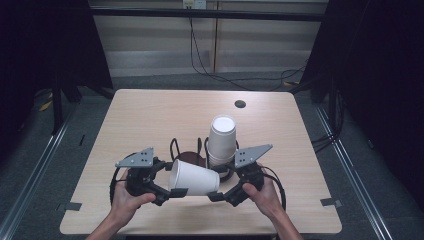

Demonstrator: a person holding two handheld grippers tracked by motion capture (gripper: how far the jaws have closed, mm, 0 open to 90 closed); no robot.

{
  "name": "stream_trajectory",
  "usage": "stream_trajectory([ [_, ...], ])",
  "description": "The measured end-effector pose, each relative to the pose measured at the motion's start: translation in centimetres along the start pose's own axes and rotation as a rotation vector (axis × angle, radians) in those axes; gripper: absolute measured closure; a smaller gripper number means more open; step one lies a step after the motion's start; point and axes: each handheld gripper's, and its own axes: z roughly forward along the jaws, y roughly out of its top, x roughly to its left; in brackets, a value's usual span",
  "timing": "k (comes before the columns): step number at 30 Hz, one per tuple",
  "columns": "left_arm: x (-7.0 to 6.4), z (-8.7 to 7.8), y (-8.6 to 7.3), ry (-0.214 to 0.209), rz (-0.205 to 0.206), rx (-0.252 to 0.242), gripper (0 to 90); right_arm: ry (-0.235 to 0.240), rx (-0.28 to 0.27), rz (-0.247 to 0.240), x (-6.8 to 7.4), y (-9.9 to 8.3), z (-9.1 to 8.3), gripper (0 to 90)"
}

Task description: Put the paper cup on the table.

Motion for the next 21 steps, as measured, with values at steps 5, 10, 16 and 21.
stream_trajectory([
  [5,0.1,-0.5,-0.1,0.016,0.003,-0.001,14.0,-0.048,-0.012,-0.002,-0.1,0.0,-0.6,14.1],
  [10,0.3,-0.6,-0.2,0.029,-0.003,0.027,14.0,-0.081,-0.028,-0.002,-0.1,0.0,-1.2,14.1],
  [16,0.1,-0.9,-0.3,0.05,-0.012,0.073,13.5,-0.114,-0.014,0.007,-0.3,-0.1,-1.5,14.2],
  [21,0.1,-1.3,-0.7,0.072,-0.017,0.105,13.5,-0.154,-0.021,0.021,-0.2,-0.5,-2.2,14.3],
])
